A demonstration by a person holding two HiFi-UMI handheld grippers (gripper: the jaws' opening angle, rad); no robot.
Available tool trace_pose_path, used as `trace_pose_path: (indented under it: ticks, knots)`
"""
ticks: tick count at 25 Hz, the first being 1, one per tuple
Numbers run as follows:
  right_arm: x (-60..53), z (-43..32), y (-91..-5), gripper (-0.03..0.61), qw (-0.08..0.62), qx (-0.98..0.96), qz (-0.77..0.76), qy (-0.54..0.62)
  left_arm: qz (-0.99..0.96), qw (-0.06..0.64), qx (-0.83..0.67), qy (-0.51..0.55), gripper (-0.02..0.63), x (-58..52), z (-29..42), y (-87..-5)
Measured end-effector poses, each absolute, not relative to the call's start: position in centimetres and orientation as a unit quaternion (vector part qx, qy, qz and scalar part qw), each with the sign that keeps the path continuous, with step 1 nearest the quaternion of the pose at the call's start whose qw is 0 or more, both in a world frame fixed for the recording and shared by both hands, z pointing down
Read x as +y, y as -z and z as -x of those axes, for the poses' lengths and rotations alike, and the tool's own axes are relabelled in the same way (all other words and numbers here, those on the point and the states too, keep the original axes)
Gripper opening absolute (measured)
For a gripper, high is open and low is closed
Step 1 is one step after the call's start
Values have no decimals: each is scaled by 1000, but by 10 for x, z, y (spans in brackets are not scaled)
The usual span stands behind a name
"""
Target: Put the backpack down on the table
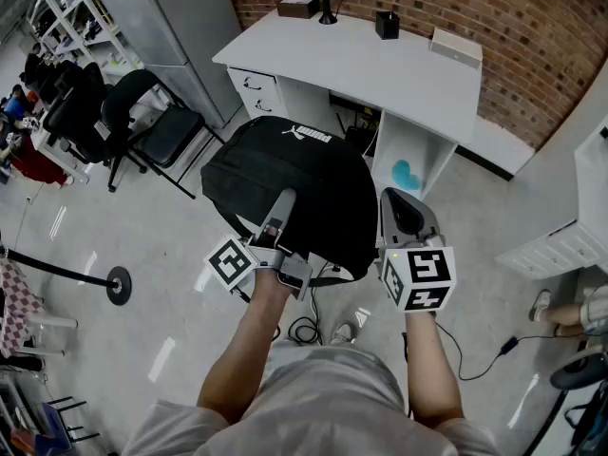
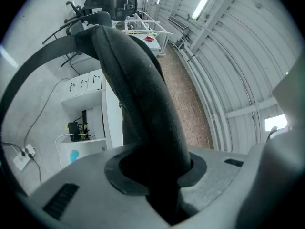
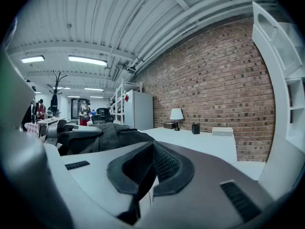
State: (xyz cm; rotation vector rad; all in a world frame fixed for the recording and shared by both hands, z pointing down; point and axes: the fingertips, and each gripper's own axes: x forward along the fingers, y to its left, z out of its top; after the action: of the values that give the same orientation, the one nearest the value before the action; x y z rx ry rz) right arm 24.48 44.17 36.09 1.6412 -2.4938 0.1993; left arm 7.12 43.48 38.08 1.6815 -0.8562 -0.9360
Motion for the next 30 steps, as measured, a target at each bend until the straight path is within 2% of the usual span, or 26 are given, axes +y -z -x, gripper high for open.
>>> trace_pose_path:
  ticks: [19, 30]
  knots:
    - [399, -267, -373, 2, 79, -824, -557, -64, -696, 500, -334, 393, 109, 376, -89, -385]
    - [302, -220, -381, 2, 90, -814, -571, -63, -685, 527, -313, 393, 109, 280, -44, -403]
